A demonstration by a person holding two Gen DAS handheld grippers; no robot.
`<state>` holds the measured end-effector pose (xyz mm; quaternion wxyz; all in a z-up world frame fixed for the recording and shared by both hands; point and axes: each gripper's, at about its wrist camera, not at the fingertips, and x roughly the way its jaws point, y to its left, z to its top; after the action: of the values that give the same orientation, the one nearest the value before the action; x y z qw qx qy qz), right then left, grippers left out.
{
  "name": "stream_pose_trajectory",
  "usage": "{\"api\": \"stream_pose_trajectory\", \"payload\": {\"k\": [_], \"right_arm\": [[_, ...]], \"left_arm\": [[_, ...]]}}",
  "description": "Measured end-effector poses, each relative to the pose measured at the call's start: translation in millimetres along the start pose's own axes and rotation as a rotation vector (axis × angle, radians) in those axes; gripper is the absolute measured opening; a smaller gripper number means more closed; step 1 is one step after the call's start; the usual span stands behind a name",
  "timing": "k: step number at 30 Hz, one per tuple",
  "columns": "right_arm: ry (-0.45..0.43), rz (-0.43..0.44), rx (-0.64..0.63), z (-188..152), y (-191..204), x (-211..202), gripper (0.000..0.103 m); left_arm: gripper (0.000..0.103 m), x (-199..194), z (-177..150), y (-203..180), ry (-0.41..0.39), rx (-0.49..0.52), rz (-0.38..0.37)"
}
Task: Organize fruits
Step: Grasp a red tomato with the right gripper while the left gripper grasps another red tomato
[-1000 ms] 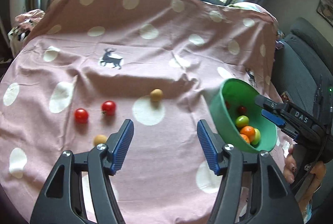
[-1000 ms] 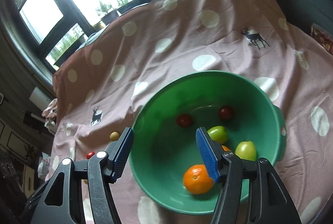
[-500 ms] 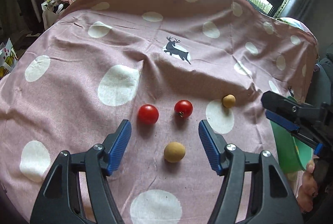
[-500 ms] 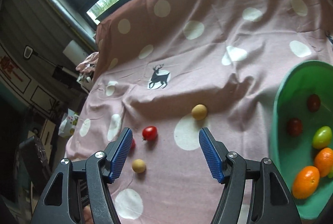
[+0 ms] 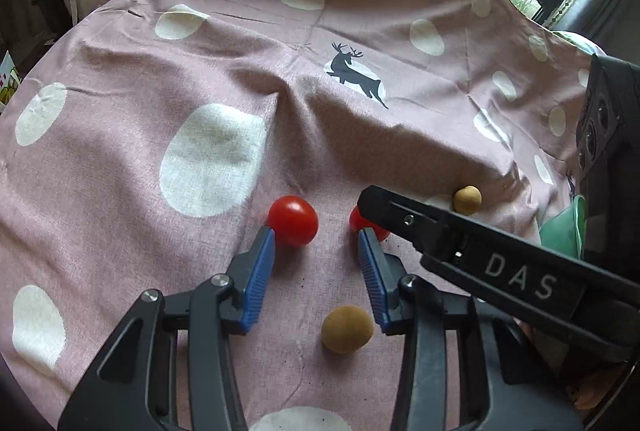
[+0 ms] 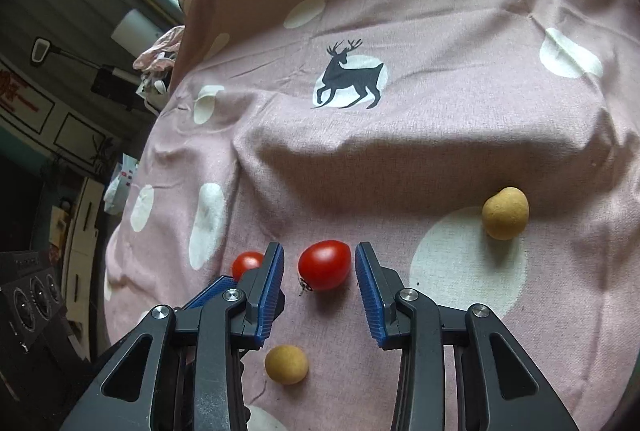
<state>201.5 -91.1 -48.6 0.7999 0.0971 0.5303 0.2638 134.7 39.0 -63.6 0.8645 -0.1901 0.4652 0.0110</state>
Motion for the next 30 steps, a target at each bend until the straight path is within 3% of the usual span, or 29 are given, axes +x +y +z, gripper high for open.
{"api": "stream_pose_trajectory", "payload": {"k": [2, 9, 11, 13, 21, 30], "right_arm": [[0.007, -0.015, -0.009, 0, 1, 5, 0.037], [0.004, -0.01, 0.002, 1, -3, 10, 0.033], [0.006, -0.01, 0.001, 0, -3, 9, 0.033], [0.01, 0.002, 0.013, -1, -4, 9, 0.033], [-0.003, 0.007, 0.04, -3, -9, -3, 0.033], [-0.091, 0.0, 0.097, -26, -26, -57, 0.033]], "left_arm": [[0.034, 3, 0, -1, -0.004, 0.012, 0.017], [0.029, 4, 0, -1, -0.015, 0.011, 0.014], [0.014, 6, 2, 4, -0.011, -0.021, -0.004], [0.009, 6, 4, 8, -0.013, -0.046, -0.006], [0.008, 2, 4, 10, -0.019, -0.058, -0.008], [0.009, -7, 8, 11, -0.027, -0.074, -0.039]]}}
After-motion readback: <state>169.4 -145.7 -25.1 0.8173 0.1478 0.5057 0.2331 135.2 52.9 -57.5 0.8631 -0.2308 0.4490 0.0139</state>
